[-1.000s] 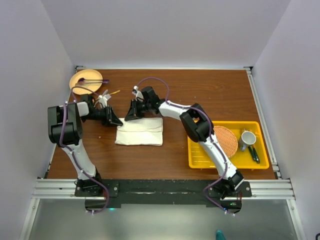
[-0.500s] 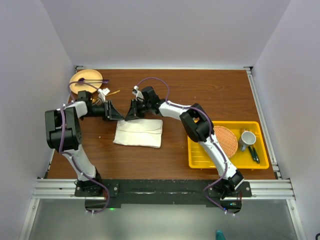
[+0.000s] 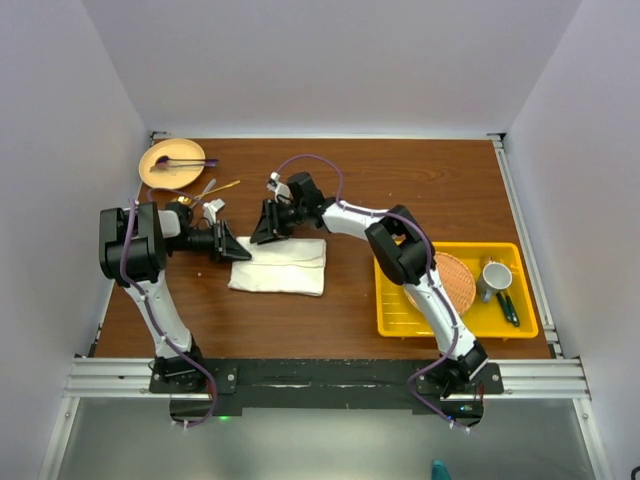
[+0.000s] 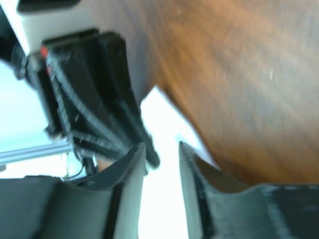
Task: Fold the napkin into a case and place the utensils inside
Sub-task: Smooth out the 2/3-rectangle-folded napkin at the center of the board.
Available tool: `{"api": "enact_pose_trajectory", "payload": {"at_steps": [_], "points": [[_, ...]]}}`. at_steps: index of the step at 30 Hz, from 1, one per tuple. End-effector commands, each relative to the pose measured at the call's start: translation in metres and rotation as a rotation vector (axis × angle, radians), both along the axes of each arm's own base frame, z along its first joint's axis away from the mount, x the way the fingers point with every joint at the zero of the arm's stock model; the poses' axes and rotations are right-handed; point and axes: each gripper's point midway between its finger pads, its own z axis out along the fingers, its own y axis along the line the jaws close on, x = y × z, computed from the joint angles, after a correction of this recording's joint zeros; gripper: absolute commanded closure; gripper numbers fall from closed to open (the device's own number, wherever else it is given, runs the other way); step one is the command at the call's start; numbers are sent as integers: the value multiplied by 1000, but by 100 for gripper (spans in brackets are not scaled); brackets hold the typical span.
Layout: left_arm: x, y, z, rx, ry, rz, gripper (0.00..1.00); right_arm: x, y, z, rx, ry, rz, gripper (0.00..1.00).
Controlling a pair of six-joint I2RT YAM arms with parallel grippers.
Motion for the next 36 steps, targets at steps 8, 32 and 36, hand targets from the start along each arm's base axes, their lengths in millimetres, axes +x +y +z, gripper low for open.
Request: {"api": "enact_pose_trajectory", "payload": {"at_steps": [8,32,36], "points": [[-13,22,-44,202,62,21,78,-70,-67,48,56,217,74,48],[-18,24,-41,147,83,63,80,-49,-123,32,-24,185,73,58],[-21,24,-44,153,99,74,82,-65,-123,22,-25,248,57,63]]}}
